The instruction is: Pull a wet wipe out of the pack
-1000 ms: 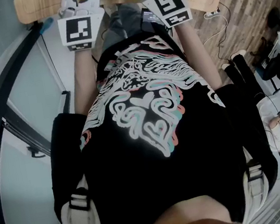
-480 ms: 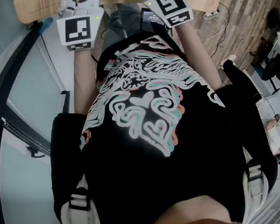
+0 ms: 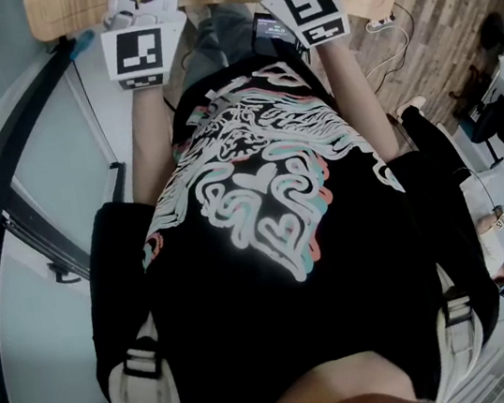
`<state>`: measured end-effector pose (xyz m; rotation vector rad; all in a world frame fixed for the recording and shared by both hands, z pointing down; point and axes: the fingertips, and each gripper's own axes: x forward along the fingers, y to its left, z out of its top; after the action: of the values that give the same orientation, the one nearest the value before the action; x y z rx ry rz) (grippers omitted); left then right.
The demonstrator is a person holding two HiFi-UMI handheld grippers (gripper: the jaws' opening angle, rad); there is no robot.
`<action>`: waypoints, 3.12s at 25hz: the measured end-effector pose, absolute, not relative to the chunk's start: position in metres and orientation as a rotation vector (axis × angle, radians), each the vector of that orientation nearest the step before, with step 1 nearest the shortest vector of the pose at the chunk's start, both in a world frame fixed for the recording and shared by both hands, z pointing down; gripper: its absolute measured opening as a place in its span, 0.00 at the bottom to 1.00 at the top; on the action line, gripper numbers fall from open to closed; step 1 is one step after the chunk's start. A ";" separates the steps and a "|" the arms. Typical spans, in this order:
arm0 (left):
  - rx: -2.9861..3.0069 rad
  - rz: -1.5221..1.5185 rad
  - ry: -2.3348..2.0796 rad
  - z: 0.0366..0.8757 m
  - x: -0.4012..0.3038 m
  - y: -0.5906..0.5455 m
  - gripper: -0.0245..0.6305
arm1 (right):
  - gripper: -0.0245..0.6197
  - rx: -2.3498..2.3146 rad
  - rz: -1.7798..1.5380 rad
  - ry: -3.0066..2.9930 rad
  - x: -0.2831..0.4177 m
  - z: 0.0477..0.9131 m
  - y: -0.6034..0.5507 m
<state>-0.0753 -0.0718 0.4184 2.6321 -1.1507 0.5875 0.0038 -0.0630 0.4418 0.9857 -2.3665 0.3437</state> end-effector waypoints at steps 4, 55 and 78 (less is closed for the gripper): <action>2.634 0.586 -1.153 0.418 -0.076 -0.072 0.02 | 0.04 0.993 0.353 -2.372 0.004 0.439 -0.063; 2.683 0.566 -1.107 0.409 -0.062 -0.071 0.02 | 0.04 1.044 0.382 -2.390 0.013 0.428 -0.062; 2.719 0.562 -1.078 0.398 -0.042 -0.072 0.02 | 0.04 1.140 0.419 -2.374 0.045 0.422 -0.059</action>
<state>-0.0415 -0.0722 0.3978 2.7192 -1.0782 0.5622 0.0455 -0.0586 0.4215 1.1405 -2.3739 0.4193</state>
